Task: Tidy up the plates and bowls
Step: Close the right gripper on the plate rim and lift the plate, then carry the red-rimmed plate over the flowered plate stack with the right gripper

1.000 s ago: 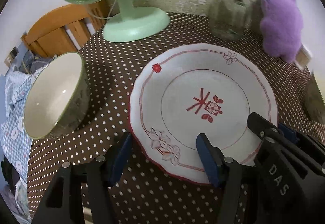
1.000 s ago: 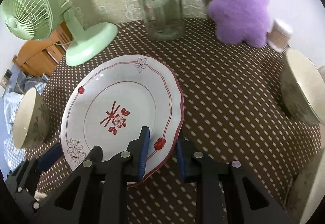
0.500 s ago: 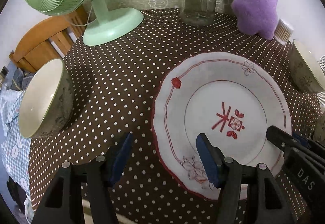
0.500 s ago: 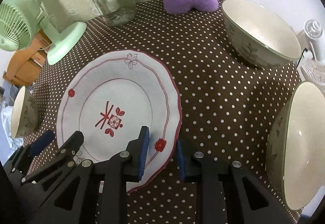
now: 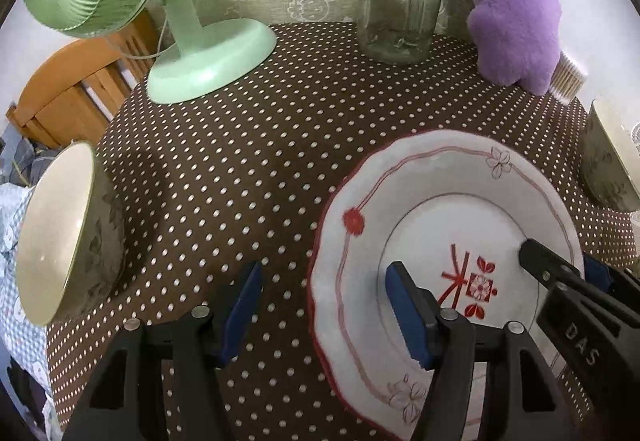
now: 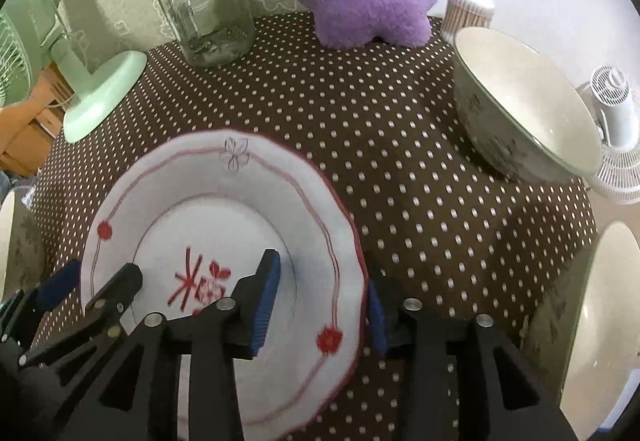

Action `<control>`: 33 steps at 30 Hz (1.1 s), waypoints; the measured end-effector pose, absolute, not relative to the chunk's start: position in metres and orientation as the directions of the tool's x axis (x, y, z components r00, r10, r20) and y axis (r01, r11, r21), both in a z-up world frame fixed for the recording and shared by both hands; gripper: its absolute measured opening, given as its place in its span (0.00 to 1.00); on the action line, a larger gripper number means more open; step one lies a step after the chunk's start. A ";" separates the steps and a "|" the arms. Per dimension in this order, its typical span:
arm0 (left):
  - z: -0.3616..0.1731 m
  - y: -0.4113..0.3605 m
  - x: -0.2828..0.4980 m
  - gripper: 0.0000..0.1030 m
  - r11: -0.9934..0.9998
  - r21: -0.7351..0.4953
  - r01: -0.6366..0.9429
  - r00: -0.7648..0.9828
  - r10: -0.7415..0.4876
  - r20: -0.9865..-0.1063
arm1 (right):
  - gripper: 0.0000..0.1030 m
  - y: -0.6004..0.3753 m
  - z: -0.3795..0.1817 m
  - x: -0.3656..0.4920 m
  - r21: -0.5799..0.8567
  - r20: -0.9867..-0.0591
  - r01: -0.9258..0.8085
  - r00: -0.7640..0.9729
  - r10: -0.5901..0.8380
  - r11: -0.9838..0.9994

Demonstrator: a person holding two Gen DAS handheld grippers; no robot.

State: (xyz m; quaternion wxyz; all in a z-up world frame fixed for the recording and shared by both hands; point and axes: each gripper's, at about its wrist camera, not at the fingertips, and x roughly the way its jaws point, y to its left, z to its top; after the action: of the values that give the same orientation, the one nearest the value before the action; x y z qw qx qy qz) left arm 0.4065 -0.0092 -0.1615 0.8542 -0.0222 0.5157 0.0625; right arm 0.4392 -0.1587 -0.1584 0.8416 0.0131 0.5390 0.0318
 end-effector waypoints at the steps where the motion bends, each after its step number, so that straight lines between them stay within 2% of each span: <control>1: -0.162 -0.010 0.408 0.62 0.992 0.026 -0.127 0.461 0.082 -0.884 | 0.46 -0.158 -0.159 0.442 0.058 -0.906 -0.037 0.418 0.068 0.998; 6: -0.162 -0.015 0.414 0.61 0.994 0.012 -0.105 0.461 0.059 -0.885 | 0.47 -0.157 -0.160 0.446 0.059 -0.901 -0.023 0.429 0.063 0.998; 8: -0.162 -0.020 0.415 0.51 0.996 -0.008 -0.086 0.459 0.033 -0.888 | 0.48 -0.156 -0.161 0.447 0.057 -0.900 -0.023 0.431 0.061 0.998; 9: -0.161 -0.022 0.414 0.51 0.996 -0.001 -0.091 0.463 0.041 -0.885 | 0.48 -0.156 -0.161 0.447 0.057 -0.901 -0.021 0.429 0.060 0.998; 23: -0.153 -0.032 0.383 0.50 0.995 -0.013 -0.100 0.446 0.033 -0.895 | 0.48 -0.165 -0.152 0.413 0.058 -0.916 0.007 0.397 0.050 0.998; 33: -0.118 -0.030 0.343 0.50 0.997 -0.014 -0.074 0.489 0.024 -0.872 | 0.48 -0.169 -0.117 0.364 0.060 -0.905 0.035 0.425 0.040 0.998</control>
State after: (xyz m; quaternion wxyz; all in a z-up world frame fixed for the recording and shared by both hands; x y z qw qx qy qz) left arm 0.3433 -0.0299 -0.1181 0.8624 -0.0248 0.5049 0.0283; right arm 0.3641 -0.1690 -0.1167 0.8432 0.0347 0.5364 0.0014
